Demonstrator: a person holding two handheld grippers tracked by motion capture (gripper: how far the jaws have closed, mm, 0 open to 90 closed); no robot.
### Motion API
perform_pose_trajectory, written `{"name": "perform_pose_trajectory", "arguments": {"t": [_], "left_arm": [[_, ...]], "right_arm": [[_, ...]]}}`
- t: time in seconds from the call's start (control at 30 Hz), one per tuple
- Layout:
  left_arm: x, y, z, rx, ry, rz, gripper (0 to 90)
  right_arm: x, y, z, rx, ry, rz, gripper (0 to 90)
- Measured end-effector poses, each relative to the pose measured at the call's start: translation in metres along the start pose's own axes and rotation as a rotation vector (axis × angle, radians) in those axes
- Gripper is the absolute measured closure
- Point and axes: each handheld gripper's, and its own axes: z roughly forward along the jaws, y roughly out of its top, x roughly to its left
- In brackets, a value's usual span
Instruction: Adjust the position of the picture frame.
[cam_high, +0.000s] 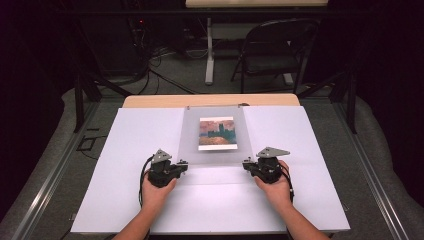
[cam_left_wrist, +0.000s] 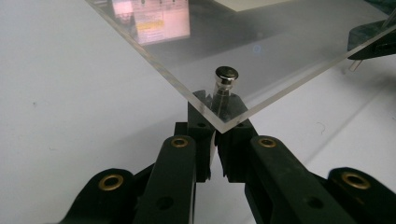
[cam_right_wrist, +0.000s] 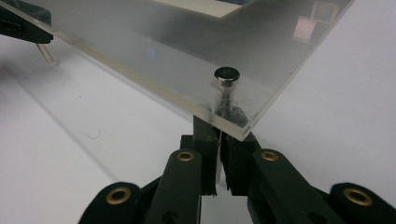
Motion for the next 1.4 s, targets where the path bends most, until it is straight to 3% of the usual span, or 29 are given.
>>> {"name": "perform_pose_trajectory", "arguments": {"t": [0.3,0.8,0.9,0.93,1.1,1.17,1.27,1.4], "left_arm": [[0.002,-0.003,0.003,0.014,0.004,-0.010,84.0],[0.002,-0.005,0.003,0.007,0.007,-0.006,83.4],[0.001,-0.005,0.001,0.002,0.008,-0.012,78.4],[0.001,-0.005,0.001,-0.005,0.010,-0.003,76.1],[-0.006,-0.007,-0.001,-0.005,0.024,0.018,58.7],[-0.010,-0.008,-0.003,-0.006,0.017,0.026,51.1],[-0.012,-0.010,-0.005,0.005,0.020,0.037,47.1],[-0.015,-0.012,-0.015,-0.006,-0.005,0.035,41.8]], "right_arm": [[0.000,-0.005,0.005,0.026,0.010,0.001,85.3],[0.000,-0.006,0.005,0.015,0.014,0.014,84.7],[-0.001,-0.007,0.005,0.012,0.018,0.024,79.7],[0.000,-0.007,0.003,0.010,0.011,0.025,73.4],[0.002,-0.008,-0.002,0.007,0.005,0.027,60.7],[0.006,-0.009,-0.006,0.011,-0.010,0.007,49.2],[0.008,-0.010,-0.009,0.020,-0.014,0.008,46.1],[0.013,-0.009,-0.018,0.020,-0.022,-0.011,44.1]]}}
